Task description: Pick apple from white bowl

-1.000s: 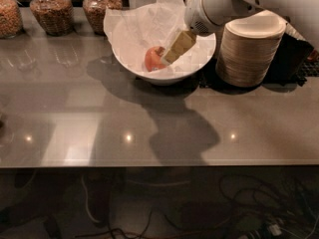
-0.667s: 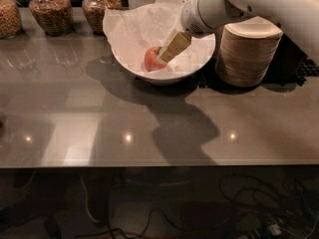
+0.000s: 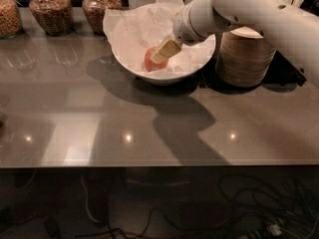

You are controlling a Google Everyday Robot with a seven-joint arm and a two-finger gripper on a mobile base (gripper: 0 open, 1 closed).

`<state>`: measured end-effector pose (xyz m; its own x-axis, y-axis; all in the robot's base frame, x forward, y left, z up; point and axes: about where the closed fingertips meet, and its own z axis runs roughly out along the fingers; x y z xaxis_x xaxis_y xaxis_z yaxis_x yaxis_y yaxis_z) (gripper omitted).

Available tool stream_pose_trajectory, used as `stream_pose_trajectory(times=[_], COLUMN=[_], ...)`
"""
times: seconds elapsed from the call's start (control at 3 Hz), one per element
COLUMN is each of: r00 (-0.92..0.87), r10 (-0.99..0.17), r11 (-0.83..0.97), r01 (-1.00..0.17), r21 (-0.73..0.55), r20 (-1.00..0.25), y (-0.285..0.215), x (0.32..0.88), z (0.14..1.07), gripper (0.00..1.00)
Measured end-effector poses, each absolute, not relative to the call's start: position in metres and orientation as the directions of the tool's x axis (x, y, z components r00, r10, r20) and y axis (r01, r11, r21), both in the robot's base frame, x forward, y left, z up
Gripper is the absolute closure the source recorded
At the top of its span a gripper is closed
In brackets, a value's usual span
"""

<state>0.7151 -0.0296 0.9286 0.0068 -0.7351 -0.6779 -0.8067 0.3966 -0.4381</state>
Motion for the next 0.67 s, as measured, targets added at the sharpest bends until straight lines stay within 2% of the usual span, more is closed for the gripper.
stream_pose_trajectory(times=[0.67], r00=[-0.051], r10=[-0.729], r11=[0.392], r01=[-0.848], r21=[-0.356], r20=[-0.683], y=[-0.022], x=[0.714], z=[0.889], gripper=[0.18])
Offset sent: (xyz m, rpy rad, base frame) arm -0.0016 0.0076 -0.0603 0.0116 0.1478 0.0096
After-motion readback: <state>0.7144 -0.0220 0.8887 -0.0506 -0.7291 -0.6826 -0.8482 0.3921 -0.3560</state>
